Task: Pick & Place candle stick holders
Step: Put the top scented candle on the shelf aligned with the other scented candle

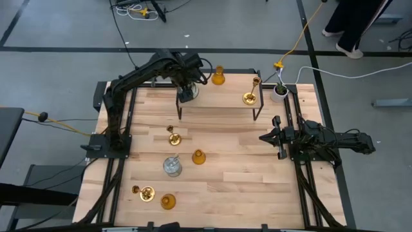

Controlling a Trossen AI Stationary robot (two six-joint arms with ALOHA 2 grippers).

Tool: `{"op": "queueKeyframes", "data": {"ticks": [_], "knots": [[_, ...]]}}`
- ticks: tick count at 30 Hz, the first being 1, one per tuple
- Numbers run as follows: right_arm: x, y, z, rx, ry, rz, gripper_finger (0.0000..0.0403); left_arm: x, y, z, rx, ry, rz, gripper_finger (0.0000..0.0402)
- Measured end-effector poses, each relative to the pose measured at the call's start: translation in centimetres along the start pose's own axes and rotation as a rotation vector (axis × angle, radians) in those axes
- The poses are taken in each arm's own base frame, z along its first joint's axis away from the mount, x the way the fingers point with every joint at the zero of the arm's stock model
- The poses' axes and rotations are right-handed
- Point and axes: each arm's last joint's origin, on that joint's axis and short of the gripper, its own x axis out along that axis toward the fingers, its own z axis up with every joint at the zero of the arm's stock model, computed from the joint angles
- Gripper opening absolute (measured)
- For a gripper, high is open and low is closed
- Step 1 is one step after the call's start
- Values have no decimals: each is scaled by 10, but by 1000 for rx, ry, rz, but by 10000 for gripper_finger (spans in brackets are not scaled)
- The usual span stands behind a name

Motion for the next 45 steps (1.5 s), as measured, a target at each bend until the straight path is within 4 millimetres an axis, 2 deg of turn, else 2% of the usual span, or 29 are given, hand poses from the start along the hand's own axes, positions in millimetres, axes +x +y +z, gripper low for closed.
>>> {"op": "queueKeyframes", "data": {"ticks": [10, 19, 45], "knots": [[0, 0, 0, 0, 0, 0, 22, 1, 2, 0, 15, 2, -3, 376], [0, 0, 0, 0, 0, 0, 22, 19, 2, 5, 20, 48, -10, 376], [0, 0, 0, 0, 0, 0, 22, 20, 0, 4, 25, 79, -14, 376]]}}
